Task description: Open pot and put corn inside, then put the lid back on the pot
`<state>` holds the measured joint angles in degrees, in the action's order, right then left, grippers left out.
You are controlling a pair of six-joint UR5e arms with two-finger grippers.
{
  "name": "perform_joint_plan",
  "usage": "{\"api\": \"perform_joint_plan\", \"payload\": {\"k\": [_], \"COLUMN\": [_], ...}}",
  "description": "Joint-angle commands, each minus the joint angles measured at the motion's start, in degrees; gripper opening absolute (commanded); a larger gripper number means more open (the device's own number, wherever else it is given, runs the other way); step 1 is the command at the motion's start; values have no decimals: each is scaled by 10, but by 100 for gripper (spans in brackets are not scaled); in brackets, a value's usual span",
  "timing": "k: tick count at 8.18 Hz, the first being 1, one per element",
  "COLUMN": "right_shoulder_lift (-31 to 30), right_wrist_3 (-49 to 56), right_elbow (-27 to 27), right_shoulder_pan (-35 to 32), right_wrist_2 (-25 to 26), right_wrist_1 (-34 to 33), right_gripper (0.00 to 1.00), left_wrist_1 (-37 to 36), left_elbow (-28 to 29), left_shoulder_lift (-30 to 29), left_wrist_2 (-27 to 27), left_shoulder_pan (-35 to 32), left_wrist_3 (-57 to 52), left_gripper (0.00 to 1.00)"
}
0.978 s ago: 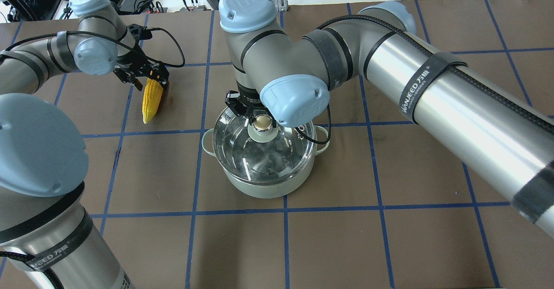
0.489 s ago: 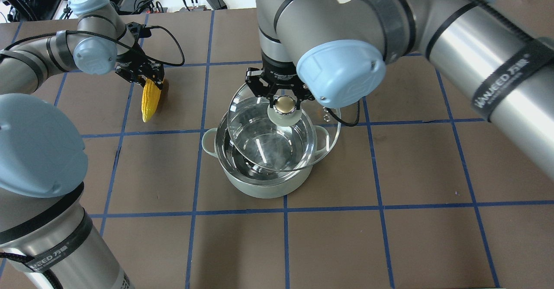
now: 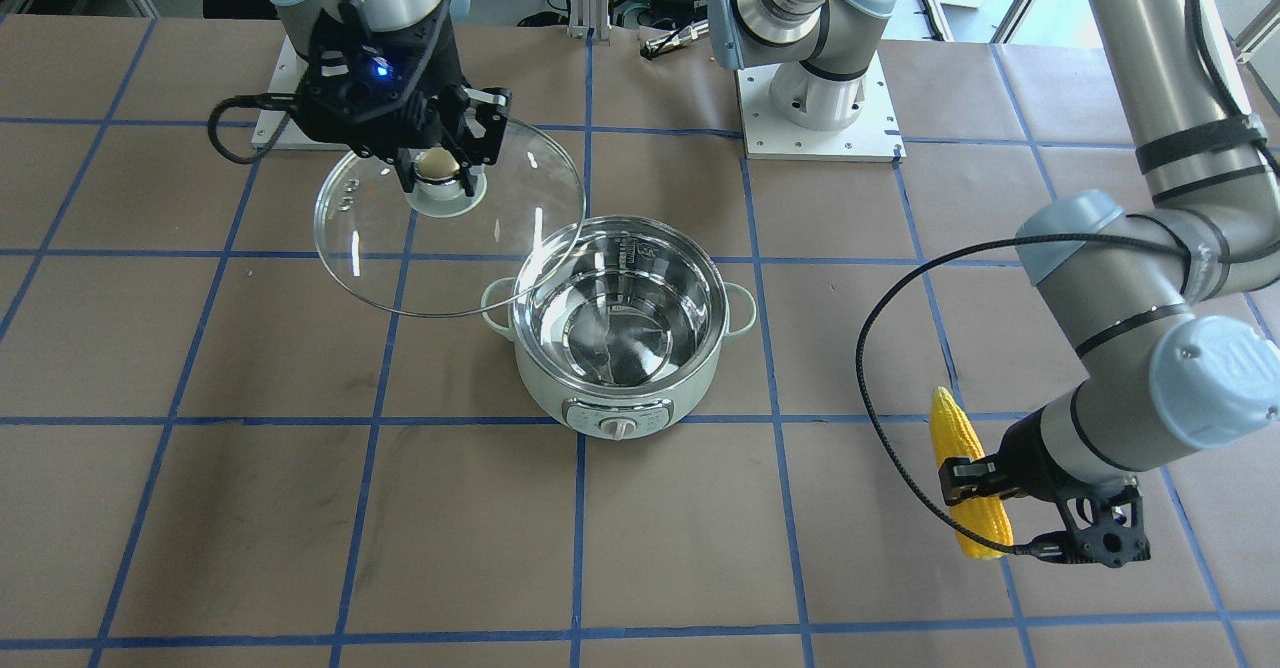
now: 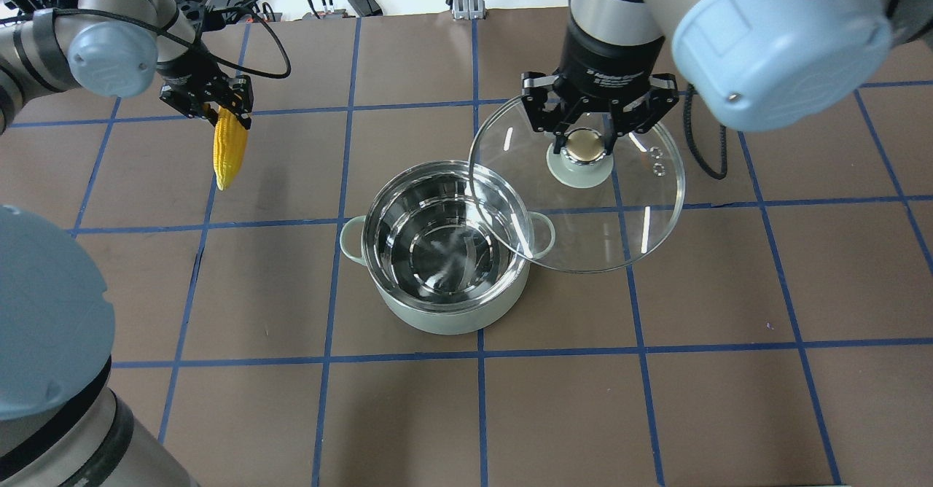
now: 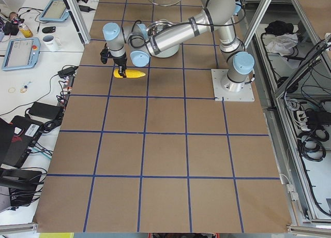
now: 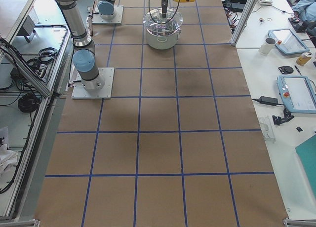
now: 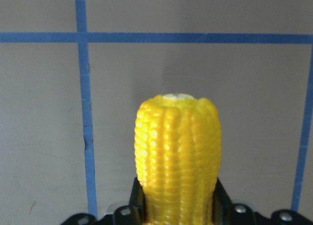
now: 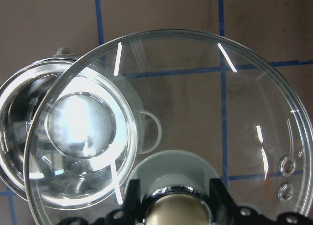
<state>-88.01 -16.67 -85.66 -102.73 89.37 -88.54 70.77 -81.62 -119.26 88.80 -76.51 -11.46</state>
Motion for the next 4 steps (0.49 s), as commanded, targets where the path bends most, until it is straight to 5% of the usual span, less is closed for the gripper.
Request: {"api": "perform_joint_plan", "payload": {"k": [1, 4], "right_shoulder_lift": [-49, -54], "right_wrist_3": [108, 135], "right_elbow": [1, -1], "right_shoulder_pan": [84, 100], "right_wrist_2": [15, 12], "right_wrist_1": [61, 72], "right_gripper": [37, 37], "left_wrist_1": [50, 61], "left_elbow": [-1, -2], "left_shoulder_lift": [69, 110], "left_wrist_2": [-4, -9], "left_shoulder_pan": [-21, -127], "left_wrist_3": [52, 183], "left_gripper": [0, 0]}}
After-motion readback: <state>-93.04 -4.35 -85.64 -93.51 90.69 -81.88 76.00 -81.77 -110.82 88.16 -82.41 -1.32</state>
